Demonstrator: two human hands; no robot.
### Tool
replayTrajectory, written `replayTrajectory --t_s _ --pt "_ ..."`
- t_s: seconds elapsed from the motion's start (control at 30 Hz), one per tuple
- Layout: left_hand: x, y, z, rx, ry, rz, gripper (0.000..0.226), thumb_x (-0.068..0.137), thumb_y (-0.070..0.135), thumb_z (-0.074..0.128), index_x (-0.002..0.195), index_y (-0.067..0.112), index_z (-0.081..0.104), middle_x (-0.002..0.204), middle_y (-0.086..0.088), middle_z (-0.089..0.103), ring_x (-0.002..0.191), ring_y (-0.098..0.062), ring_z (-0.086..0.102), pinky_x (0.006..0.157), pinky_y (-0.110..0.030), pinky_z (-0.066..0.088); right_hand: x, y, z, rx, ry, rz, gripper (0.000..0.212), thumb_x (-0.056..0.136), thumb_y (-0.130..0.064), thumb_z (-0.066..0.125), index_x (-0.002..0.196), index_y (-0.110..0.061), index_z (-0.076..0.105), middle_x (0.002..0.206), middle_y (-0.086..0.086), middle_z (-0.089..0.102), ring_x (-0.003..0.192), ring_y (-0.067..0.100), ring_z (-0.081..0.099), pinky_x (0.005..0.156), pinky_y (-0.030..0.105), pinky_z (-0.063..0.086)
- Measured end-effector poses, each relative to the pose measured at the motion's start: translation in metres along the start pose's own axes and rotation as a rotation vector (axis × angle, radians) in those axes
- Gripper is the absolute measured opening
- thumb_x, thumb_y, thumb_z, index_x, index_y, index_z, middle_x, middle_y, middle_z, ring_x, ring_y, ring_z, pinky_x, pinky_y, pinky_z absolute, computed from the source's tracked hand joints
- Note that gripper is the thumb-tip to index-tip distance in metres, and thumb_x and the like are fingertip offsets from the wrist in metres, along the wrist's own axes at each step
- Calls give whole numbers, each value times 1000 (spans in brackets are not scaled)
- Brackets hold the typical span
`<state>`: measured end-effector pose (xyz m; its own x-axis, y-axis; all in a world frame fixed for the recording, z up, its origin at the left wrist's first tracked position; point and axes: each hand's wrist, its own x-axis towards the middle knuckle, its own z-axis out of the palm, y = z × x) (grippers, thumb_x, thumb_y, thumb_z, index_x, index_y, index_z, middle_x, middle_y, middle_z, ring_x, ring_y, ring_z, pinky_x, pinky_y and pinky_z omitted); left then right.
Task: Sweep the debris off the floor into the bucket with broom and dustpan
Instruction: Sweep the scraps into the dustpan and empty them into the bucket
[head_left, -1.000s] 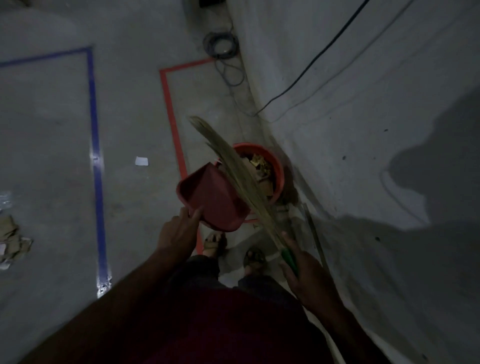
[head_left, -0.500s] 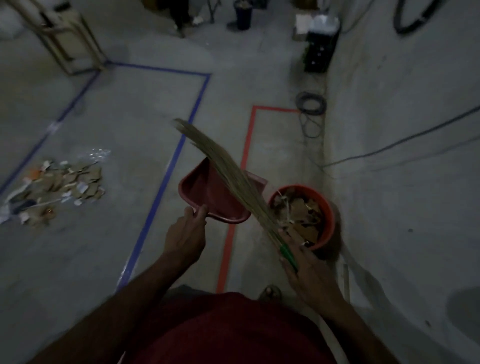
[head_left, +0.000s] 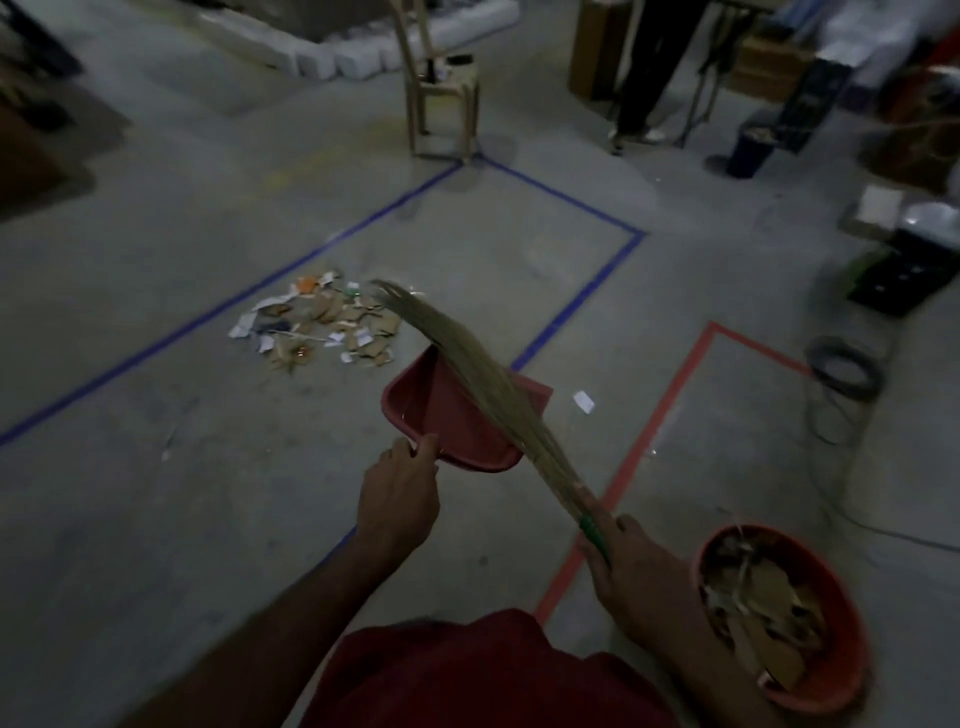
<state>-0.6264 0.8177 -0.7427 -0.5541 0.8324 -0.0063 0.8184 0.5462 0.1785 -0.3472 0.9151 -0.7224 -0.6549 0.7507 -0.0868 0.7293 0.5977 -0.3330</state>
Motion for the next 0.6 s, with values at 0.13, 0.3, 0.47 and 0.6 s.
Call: replayTrajectory --t_s 0.13,0.3,0.47,0.6 --pt "6 -59 -3 -19 43 -130 32 86 14 67 116 18 56 84 -10 53 66 -31 54 53 -34 41 44 -51 9 -31 -60 -73 70 100 -43 47 156 -46 5 90 -7 45 58 10 48 50 28 49" --pt "8 -113 -3 -21 137 -287 29 86 14 70 114 15 62 80 -10 53 63 -28 54 52 -31 34 97 -92 21 -57 -150 -174 67 100 -41 48 157 -41 13 85 -6 42 52 7 43 43 24 42" --pt "10 -161 4 -13 146 -425 29 84 9 72 111 13 63 77 -8 52 60 -26 52 51 -29 31 150 -124 36 -60 -242 -281 68 94 -59 30 156 -43 7 91 -3 41 54 6 40 44 20 33" --pt "24 -197 8 -1 106 -550 30 87 12 67 117 15 62 81 -8 53 63 -26 53 51 -29 33 208 -142 49 -2 -265 -350 84 77 -73 8 155 -44 11 90 -3 41 60 6 42 48 22 31"
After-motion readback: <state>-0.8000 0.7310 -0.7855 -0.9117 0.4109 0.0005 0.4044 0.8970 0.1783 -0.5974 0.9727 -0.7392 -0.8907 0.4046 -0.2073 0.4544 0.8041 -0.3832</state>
